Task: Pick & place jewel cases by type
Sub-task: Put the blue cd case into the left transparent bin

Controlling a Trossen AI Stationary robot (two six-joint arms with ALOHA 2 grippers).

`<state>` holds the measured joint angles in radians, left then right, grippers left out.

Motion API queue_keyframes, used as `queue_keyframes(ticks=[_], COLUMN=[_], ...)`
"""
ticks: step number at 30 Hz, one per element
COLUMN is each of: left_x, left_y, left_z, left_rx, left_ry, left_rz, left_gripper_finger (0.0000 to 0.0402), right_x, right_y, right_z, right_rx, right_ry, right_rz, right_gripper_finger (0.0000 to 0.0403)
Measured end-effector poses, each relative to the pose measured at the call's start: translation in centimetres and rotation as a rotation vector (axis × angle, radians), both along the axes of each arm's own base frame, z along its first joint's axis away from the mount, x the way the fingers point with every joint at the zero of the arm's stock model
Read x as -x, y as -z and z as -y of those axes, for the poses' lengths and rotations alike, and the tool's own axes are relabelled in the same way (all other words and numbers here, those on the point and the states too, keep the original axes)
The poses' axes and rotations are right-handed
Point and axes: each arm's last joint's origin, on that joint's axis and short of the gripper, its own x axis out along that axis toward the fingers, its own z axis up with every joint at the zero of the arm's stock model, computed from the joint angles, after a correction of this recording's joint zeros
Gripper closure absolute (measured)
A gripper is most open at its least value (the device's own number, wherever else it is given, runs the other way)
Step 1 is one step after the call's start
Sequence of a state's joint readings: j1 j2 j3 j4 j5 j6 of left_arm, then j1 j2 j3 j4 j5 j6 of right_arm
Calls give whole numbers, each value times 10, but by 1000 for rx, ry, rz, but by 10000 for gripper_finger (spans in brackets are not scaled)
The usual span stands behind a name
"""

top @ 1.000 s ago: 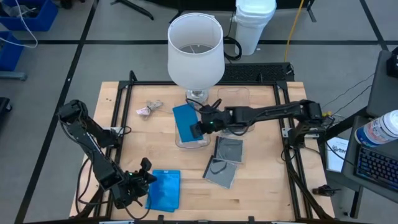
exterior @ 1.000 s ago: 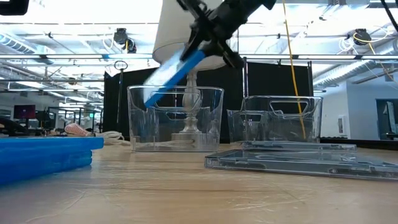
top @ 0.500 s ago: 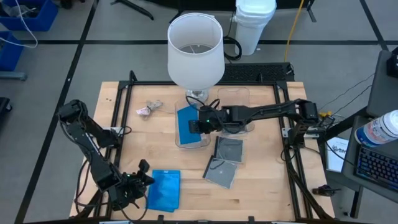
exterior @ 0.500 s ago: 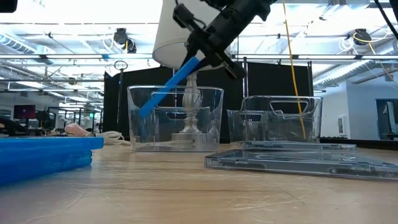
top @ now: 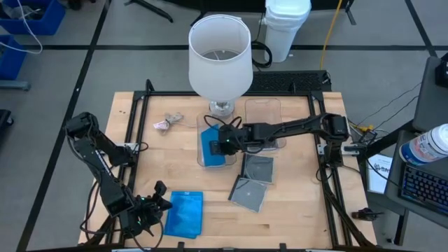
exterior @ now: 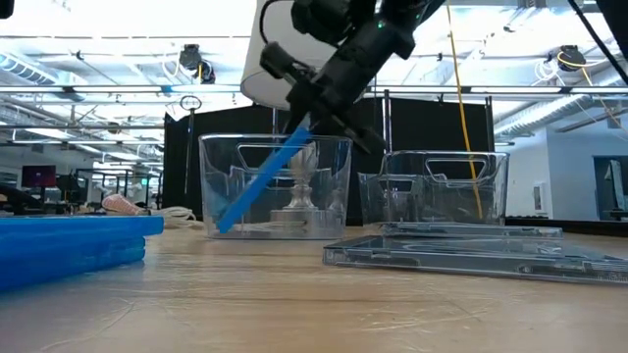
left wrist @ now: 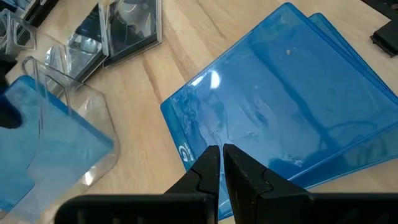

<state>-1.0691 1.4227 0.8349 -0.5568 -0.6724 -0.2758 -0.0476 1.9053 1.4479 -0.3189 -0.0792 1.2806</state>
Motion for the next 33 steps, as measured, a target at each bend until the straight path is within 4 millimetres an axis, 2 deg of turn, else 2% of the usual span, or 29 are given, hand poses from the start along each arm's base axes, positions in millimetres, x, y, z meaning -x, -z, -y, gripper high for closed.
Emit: queue_keyframes(ticks=[4, 12, 17, 29, 33], left_x=[0, 0, 0, 0, 0], left_y=[0, 0, 0, 0, 0], left_z=[0, 0, 0, 0, 0], left_rx=[0, 28, 45, 50, 48], left_ry=[0, -23, -31, -35, -33], left_rz=[0, -4, -14, -15, -15], left_gripper_finger=[371, 371, 371, 371, 371], right_x=[1, 2, 2, 5, 12], right_y=[-2, -5, -5, -2, -9], right_z=[3, 4, 4, 6, 6], right_rx=[59, 96, 86, 131, 179], right_ry=[-6, 5, 16, -82, -116], right_rz=[7, 11, 10, -36, -57], right_gripper_finger=[365, 296, 270, 263, 263])
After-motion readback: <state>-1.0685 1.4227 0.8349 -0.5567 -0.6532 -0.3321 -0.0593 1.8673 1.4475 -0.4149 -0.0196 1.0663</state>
